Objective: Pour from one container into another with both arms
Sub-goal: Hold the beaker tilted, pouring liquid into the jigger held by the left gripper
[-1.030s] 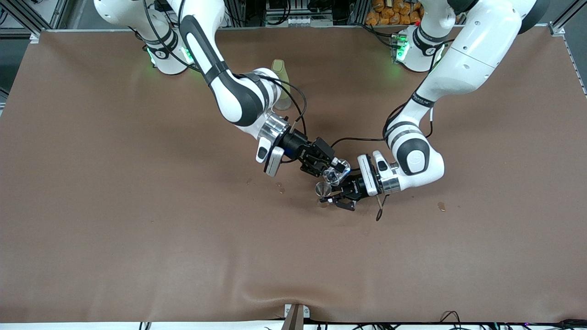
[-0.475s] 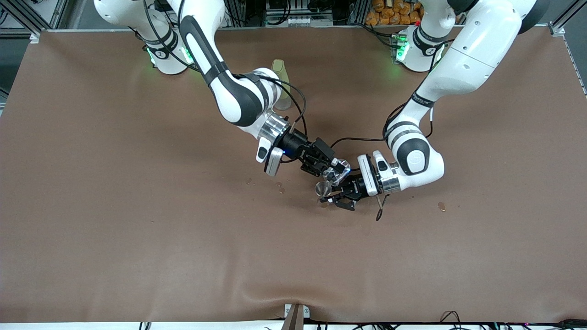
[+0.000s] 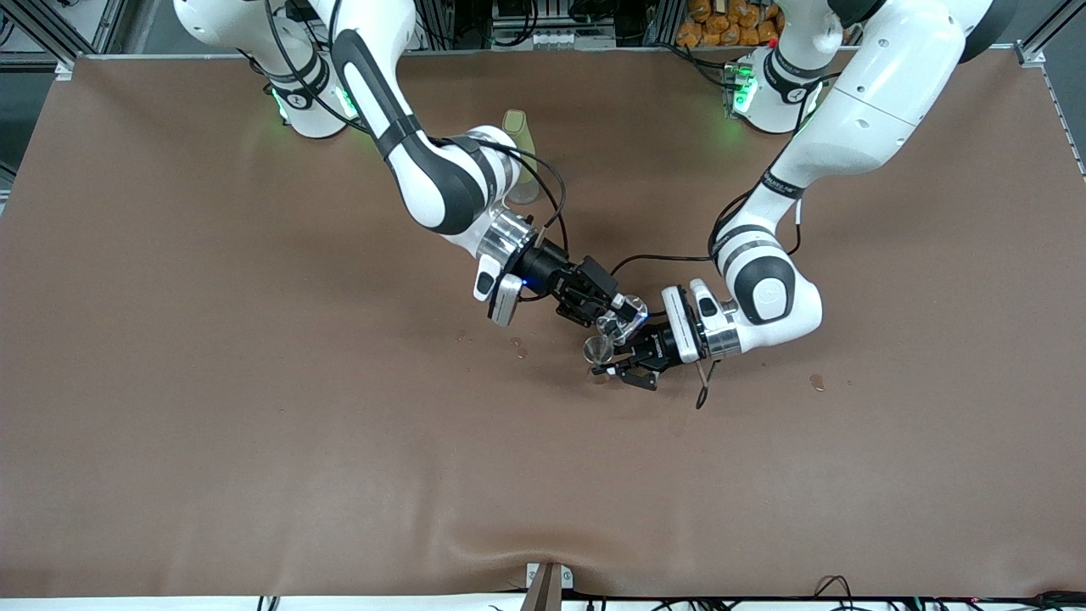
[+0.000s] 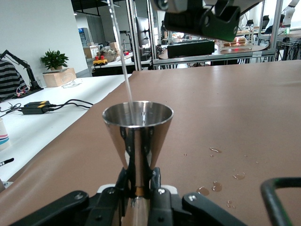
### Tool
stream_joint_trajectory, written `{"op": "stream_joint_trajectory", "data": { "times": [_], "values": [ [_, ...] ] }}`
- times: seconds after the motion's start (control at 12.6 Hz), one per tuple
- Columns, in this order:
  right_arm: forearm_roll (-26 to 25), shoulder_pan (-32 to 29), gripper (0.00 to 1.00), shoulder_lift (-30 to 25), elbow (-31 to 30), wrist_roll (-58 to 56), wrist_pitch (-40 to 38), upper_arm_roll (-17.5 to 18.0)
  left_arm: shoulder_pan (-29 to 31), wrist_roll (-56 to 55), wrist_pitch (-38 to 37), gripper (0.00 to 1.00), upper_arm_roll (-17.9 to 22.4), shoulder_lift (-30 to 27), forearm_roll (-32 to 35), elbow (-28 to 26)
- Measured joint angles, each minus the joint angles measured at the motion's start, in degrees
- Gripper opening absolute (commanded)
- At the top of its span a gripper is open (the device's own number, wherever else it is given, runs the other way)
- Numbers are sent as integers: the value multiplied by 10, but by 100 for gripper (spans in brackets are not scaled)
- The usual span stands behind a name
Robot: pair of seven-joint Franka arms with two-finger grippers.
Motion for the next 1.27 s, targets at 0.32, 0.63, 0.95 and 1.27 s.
{"op": "stream_joint_trajectory", "data": {
  "times": [0.32, 0.63, 0.95, 1.27],
  "values": [
    [4, 0, 20, 0, 0, 18, 18, 0, 0, 0, 0, 0, 0, 0, 0, -2],
    [6, 0, 20, 0, 0, 33, 20, 0, 4, 0, 0, 0, 1, 0, 0, -3],
    [7, 0, 20, 0, 0, 40, 20, 1, 4, 0, 0, 0, 0, 0, 0, -4],
    [7, 0, 20, 0, 0, 49, 20, 1, 2, 0, 0, 0, 0, 0, 0, -4]
  ]
}}
